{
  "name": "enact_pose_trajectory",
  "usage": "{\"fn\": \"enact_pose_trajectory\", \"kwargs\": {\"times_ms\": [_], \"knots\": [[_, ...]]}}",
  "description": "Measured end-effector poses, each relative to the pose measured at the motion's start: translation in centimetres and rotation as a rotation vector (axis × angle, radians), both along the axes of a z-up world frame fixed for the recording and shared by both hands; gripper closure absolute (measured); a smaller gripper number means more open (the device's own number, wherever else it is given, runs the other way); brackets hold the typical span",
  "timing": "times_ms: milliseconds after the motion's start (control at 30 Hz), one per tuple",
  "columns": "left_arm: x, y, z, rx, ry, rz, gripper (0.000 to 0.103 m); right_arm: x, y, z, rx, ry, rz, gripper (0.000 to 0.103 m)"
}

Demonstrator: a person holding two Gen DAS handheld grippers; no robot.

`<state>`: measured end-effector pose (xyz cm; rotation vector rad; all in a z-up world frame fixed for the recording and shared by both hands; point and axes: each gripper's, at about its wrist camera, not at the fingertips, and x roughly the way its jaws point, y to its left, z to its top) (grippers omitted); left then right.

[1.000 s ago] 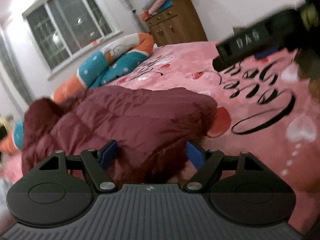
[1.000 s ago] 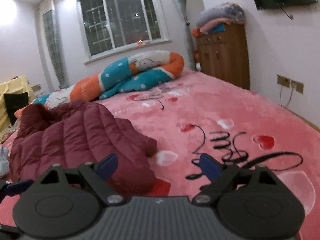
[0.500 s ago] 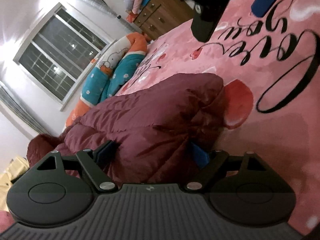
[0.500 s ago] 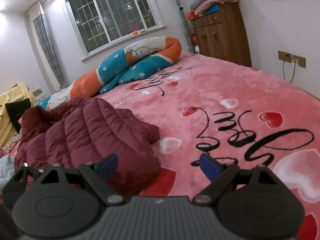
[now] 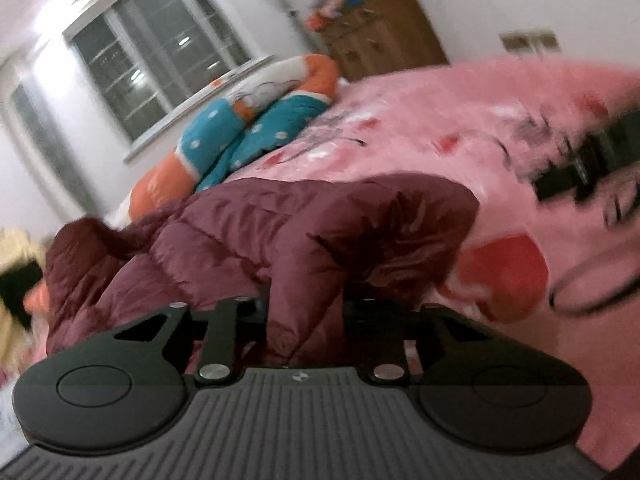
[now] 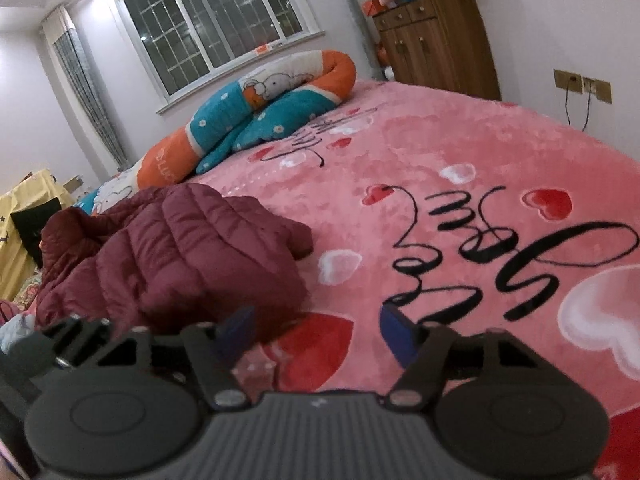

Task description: Fold large clothes

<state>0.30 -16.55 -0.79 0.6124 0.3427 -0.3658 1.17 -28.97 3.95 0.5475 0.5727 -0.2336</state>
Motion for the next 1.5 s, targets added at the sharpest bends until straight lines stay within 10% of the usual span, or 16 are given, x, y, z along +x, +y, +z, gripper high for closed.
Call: {"fn": "enact_pose_trajectory", "kwargs": {"times_ms": [500,933,1167,1367,1500], "knots": [[3.2,18.1,13.5,-0.482,-0.09,0.428,0.082,0.7,1.9,-0.1,-0.046,-0.003,0.082,0.052],[0.9,40.6,8.4,-0.742,-0.006,1.025,0.083,1.8,4.5,-0.9,-0.099,0.026,0.167,0.052],[-0.1,44.9,6.6,-0.819,0.029,1.051,0.083,2.0,6.0,0.0,-0.14,0.008,0.221,0.051],[0.6,46.8,6.2,-0.84,0.025,1.01,0.083,3.1,8.9,2.8,-0.169,-0.039,0.323,0.029],[0.4,42.4,6.3,-0.841,0.026,0.992,0.084,5.3,10.2,5.9,-0.158,-0.124,0.367,0.026]]}}
